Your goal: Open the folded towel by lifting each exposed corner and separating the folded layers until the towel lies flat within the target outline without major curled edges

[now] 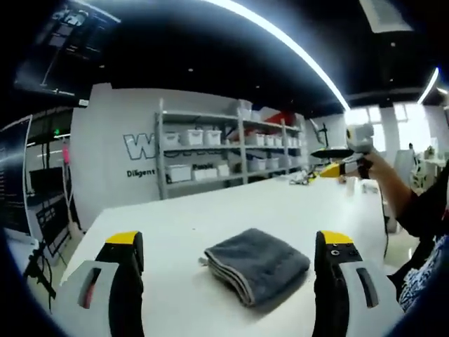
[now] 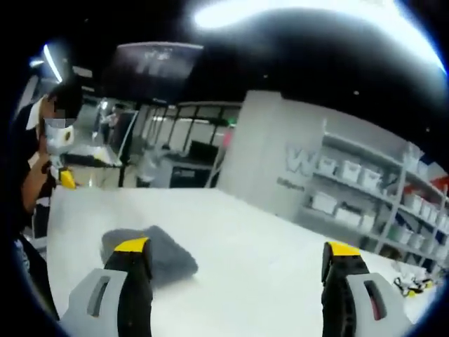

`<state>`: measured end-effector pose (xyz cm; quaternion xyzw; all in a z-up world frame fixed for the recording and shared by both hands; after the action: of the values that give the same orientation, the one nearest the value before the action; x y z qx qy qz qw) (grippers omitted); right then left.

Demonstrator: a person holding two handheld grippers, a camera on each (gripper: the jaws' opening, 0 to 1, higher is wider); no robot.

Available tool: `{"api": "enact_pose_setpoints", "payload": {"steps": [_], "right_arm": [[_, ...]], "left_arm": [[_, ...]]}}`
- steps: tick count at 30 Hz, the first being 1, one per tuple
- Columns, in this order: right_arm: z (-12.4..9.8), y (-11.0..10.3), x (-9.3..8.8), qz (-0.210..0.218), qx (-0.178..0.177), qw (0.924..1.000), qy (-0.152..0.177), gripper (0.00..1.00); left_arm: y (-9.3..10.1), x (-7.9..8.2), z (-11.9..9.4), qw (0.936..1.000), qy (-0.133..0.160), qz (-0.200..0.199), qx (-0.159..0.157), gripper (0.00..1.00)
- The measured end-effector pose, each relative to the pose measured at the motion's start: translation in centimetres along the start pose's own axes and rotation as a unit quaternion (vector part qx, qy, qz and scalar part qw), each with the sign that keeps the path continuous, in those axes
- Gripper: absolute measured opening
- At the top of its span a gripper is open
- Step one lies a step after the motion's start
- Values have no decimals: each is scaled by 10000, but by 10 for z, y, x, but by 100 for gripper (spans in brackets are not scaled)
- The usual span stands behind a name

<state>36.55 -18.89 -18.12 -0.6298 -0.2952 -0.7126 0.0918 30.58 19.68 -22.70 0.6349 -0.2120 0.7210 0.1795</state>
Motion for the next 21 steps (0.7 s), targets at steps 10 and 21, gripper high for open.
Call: {"api": "enact_pose_setpoints", "payload": {"steps": [10, 21], "right_arm": [[-6, -3, 13, -160, 75, 9998, 14, 100], [4, 13, 33, -528, 73, 9985, -121, 100]], "left_arm": [[-8, 15, -13, 9958, 700, -376, 445, 100], [-8, 13, -17, 9876, 1063, -855, 771, 100]]}}
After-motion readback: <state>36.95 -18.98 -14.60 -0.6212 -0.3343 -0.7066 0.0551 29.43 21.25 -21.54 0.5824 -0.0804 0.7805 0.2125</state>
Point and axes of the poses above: the point that each gripper's makers call its tool centre point, and the gripper's own axes: z roughly forward along the fingers, y roughly to its right, x roughly out of its top, the point moved 7 cm from there along -z, roughly backward along the fingers, and after that the axes turned 8 degrees about y, right-handed, at the moved point
